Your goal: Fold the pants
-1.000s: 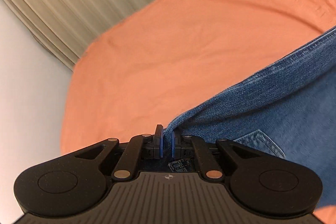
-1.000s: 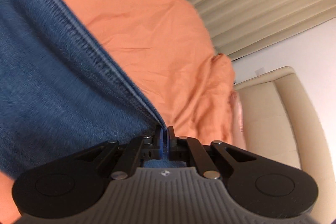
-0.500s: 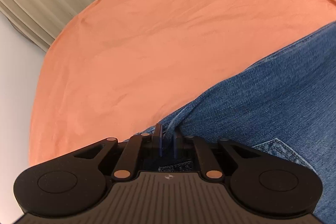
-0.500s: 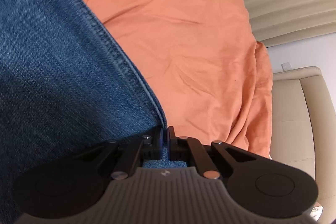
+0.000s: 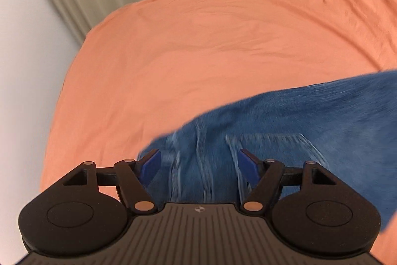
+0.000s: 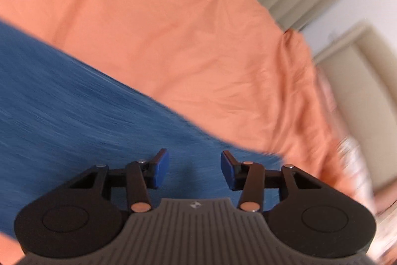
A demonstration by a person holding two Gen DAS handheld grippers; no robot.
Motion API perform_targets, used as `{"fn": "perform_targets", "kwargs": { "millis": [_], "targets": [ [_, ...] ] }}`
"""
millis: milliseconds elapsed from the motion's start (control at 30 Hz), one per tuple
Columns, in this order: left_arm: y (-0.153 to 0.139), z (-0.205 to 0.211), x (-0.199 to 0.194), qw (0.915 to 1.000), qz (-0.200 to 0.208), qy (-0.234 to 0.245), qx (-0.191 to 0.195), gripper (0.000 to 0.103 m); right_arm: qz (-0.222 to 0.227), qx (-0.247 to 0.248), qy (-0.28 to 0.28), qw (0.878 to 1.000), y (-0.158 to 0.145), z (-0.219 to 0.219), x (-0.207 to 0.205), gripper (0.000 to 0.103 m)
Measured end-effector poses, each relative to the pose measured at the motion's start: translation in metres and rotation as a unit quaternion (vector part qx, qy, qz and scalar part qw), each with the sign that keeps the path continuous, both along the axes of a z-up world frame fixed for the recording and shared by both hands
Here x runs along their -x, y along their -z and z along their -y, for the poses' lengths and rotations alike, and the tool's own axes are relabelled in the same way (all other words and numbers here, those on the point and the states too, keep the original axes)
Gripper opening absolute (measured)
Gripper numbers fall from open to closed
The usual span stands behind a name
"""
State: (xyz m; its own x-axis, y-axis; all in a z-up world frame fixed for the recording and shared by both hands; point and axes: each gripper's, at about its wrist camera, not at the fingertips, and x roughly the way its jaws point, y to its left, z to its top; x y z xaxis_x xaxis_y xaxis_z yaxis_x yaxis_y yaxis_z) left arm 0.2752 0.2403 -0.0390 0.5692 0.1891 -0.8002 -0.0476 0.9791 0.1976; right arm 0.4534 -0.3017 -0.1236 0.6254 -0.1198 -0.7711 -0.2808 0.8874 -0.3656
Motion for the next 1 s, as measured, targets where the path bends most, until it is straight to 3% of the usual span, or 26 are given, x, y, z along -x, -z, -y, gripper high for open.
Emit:
{"fn": "perform_targets", "kwargs": {
  "millis": [167,333,533,667,800,1000],
  "targets": [
    [-0.017,-0.035,0.044,0.9976,-0.010,-0.028,0.062,0.082,-0.040,-0.084,-0.031,0.995,-0.008,-0.062,0.072,0.044],
    [-0.014,-0.060,0.080,0.9936,0.000,-0.045,0.103,0.082,-0.083,-0.161,-0.071,0.981,-0.002,-0.128,0.145,0.044],
    [0.004,-0.090,0.111,0.9804,0.026,-0.080,0.178,0.080,-0.115,-0.221,-0.126,0.960,0.014,-0.206,0.210,0.044],
    [0.018,-0.101,0.127,0.9661,0.048,-0.091,0.237,0.080,-0.124,-0.245,-0.116,0.954,0.035,-0.238,0.227,0.043],
    [0.034,-0.103,0.133,0.9601,0.052,-0.084,0.262,0.080,-0.087,-0.217,-0.122,0.965,0.053,-0.253,0.223,0.043],
    [0.055,-0.114,0.132,0.9489,0.049,-0.091,0.298,0.080,-0.055,-0.212,-0.149,0.964,0.046,-0.273,0.228,0.043]
  ]
}}
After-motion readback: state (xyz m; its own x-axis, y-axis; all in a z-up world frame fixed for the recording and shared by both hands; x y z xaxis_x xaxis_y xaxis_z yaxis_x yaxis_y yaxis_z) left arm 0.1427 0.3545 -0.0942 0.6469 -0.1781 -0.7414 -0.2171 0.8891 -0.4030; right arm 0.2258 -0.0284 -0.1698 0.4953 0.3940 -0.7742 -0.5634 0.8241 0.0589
